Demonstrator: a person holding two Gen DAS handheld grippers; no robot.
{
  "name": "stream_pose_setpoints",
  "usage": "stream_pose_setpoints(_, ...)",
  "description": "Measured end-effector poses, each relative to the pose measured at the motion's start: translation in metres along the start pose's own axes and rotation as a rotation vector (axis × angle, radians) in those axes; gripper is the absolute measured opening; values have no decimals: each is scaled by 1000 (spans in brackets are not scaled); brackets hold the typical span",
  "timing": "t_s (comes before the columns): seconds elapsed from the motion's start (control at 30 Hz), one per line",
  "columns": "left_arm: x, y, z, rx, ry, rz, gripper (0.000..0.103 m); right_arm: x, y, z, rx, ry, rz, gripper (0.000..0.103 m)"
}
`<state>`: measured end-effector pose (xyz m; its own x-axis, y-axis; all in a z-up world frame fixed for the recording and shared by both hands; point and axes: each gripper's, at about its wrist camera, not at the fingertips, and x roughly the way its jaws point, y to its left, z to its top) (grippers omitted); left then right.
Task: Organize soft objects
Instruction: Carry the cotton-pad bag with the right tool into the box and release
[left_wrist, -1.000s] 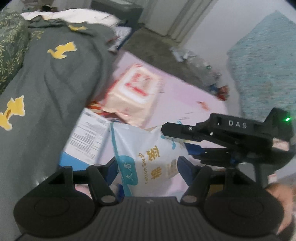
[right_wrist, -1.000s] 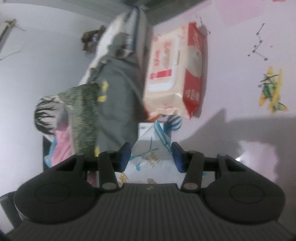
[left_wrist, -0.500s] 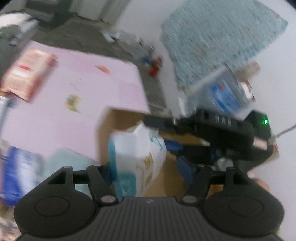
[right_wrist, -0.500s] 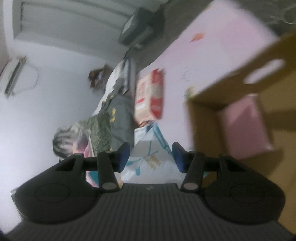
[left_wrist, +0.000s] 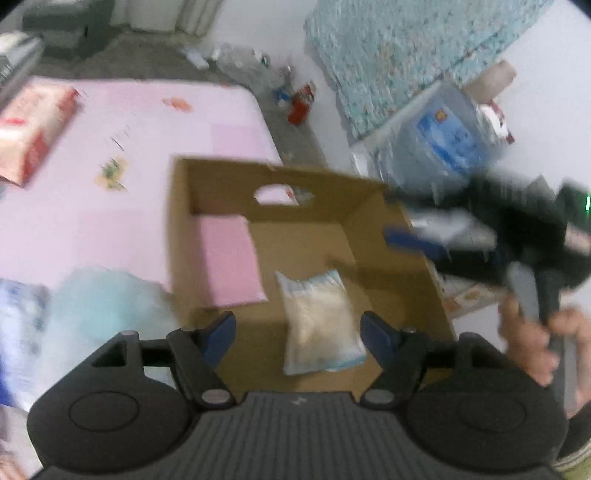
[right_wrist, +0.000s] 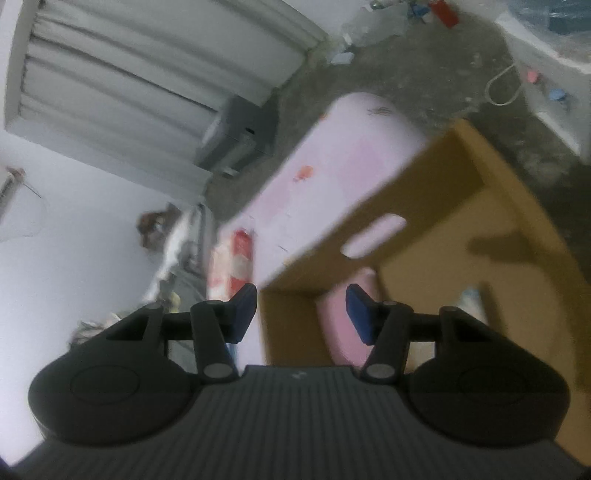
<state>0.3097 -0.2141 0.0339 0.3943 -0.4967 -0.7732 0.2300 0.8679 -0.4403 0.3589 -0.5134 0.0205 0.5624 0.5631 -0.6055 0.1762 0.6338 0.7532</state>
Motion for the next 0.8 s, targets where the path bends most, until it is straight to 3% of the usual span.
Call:
stream_pose_setpoints(0.13, -39, 18, -4, 38, -72, 29, 79, -8, -12, -31, -86, 86, -125, 64)
stream_pose_setpoints(0.27, -66, 38, -23, 80, -91, 65, 79, 23, -29, -72, -156, 263, -298, 76)
stream_pose_setpoints(0.37, -81, 58, -36, 66, -89, 93, 79, 44, -52, -89, -128, 312, -389, 76)
stream_pose_setpoints(0.43, -88, 70, -43, 38, -91, 103, 79, 55, -67, -91, -95, 311, -400, 73)
stream_pose_setpoints(0.47, -91, 75, -47, 25, -95, 104, 79, 60, -72, -91, -81, 307, -410, 64)
stream_pose_setpoints(0.5, -96, 82, -51, 12, -102, 104, 79, 65, -75, -92, -76, 297, -415, 45)
stream_pose_setpoints(0.7, -108, 115, -67, -60, -109, 124, 79, 78, -72, -87, -63, 200, -426, 33)
stream_pose_setpoints(0.8, -112, 128, -73, -80, -114, 132, 79, 82, -72, -86, -31, 168, -429, 33)
